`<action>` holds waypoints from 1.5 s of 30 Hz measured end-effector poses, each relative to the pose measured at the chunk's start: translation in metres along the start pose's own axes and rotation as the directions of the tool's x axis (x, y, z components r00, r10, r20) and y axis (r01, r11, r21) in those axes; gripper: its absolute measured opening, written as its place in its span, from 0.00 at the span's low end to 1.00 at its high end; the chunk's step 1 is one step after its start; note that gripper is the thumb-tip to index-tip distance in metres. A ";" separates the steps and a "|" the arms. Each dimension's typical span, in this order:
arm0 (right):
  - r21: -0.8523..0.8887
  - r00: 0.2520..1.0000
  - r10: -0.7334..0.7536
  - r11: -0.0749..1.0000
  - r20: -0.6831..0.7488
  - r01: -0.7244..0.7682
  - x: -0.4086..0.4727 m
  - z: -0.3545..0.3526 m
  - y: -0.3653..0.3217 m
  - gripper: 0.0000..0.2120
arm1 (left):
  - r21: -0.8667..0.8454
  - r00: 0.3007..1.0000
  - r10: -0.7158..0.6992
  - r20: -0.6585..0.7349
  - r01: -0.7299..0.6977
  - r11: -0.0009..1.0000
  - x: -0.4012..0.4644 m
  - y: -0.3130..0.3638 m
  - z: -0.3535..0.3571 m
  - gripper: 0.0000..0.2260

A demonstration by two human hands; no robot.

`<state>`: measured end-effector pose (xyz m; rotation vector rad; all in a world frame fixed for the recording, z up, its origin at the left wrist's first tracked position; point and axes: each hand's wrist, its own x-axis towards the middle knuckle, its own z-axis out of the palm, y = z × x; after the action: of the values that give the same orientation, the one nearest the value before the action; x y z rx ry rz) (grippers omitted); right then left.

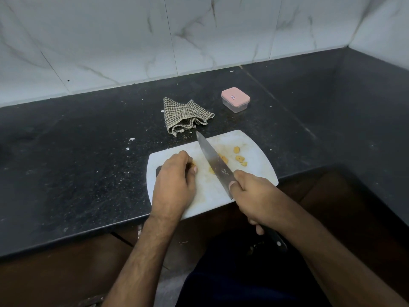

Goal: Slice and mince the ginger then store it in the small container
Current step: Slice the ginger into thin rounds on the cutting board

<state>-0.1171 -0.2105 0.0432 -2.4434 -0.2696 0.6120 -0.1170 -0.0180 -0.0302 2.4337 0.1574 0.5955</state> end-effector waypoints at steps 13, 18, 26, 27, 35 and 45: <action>-0.566 0.925 -0.284 0.819 -0.252 0.097 -0.009 0.021 0.005 0.20 | 0.161 0.991 0.077 0.108 -0.094 0.982 0.002 0.013 -0.002 0.20; -0.579 0.909 -0.278 0.814 -0.312 0.050 -0.009 0.021 0.007 0.20 | 0.207 0.984 0.048 0.170 -0.083 0.975 0.005 0.010 0.001 0.23; -0.514 0.933 -0.235 0.855 -0.274 0.065 -0.010 0.017 0.005 0.12 | 0.316 0.960 -0.008 0.280 -0.085 0.945 0.010 0.011 -0.002 0.34; -0.509 0.935 -0.239 0.857 -0.264 0.076 -0.012 0.015 0.004 0.11 | 0.317 0.959 -0.014 0.284 -0.080 0.945 0.010 0.010 -0.002 0.34; -0.356 0.956 -0.177 0.930 -0.234 0.085 -0.021 0.006 -0.001 0.16 | -0.036 0.995 -0.052 0.083 0.055 0.998 0.005 0.007 0.004 0.33; -0.292 0.955 -0.167 0.952 -0.244 0.093 -0.018 0.000 -0.005 0.19 | -0.195 0.991 -0.135 0.023 0.137 0.971 0.002 0.001 -0.001 0.14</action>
<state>-0.1330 -0.2122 0.0531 -2.7123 -0.4282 0.1916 -0.1151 -0.0176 -0.0284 2.2145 0.2478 0.5128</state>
